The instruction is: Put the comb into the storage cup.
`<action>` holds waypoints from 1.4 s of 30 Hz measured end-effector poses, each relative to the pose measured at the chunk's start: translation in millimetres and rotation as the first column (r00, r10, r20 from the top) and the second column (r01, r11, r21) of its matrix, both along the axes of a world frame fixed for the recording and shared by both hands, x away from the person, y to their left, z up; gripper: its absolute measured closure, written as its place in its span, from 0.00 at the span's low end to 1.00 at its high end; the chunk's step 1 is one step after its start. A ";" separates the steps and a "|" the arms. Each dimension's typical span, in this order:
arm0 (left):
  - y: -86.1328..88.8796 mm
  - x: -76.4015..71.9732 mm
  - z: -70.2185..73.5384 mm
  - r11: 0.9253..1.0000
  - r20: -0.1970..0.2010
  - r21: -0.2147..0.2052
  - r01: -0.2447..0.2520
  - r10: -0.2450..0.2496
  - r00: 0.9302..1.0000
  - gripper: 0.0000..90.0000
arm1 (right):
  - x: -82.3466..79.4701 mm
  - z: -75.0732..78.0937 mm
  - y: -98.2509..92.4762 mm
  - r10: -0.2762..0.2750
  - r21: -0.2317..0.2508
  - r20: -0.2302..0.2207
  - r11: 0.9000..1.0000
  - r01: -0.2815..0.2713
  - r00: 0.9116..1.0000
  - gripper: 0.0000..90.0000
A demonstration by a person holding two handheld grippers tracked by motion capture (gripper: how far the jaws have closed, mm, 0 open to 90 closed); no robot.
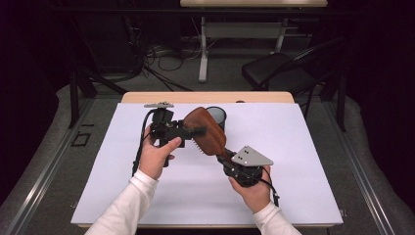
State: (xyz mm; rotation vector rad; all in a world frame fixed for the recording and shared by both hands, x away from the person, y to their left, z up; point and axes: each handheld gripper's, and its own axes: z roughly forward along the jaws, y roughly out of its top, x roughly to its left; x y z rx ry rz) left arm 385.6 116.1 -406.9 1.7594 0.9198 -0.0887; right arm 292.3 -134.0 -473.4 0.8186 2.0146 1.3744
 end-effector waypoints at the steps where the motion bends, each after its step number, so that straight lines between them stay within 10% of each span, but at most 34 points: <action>1: -1.0 0.4 -0.3 1.000 -0.002 0.001 0.003 -0.003 1.000 0.18 | 0.0 0.0 -0.1 0.000 0.000 0.001 1.000 0.000 1.000 0.80; 42: -15.8 4.1 -12.8 0.997 -0.074 -0.076 0.014 -0.020 0.997 0.28 | -1.4 -0.5 2.1 0.002 0.002 0.007 1.000 -0.002 1.000 0.80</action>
